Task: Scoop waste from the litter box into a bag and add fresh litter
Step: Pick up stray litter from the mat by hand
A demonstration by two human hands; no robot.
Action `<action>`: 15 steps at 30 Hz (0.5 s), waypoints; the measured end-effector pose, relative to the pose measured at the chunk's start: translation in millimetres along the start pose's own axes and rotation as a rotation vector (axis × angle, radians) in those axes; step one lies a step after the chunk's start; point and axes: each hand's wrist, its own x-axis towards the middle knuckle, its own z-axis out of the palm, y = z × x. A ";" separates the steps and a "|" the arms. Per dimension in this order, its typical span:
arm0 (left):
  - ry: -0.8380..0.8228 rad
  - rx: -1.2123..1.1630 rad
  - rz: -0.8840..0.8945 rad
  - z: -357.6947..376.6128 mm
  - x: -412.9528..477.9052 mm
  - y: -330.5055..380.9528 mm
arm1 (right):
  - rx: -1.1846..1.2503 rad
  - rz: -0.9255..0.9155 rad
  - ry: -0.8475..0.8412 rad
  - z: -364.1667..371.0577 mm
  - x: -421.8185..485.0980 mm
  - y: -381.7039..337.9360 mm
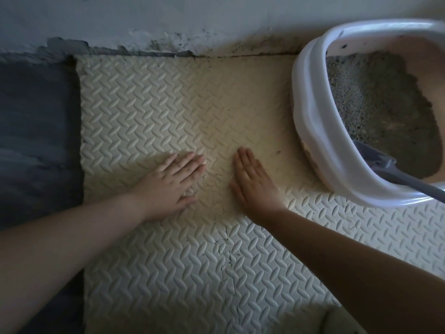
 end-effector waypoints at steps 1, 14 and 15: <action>0.003 -0.001 0.008 -0.6 -0.2 0.3 | 0.043 -0.033 0.038 -1.3 -2.6 0.4; -0.044 -0.241 -0.129 -17.5 -8.7 6.8 | 0.017 -0.038 0.117 -5.7 4.3 24.7; -0.049 -0.369 -0.182 -22.7 -8.5 9.5 | 0.067 -0.023 0.205 -7.0 4.0 25.8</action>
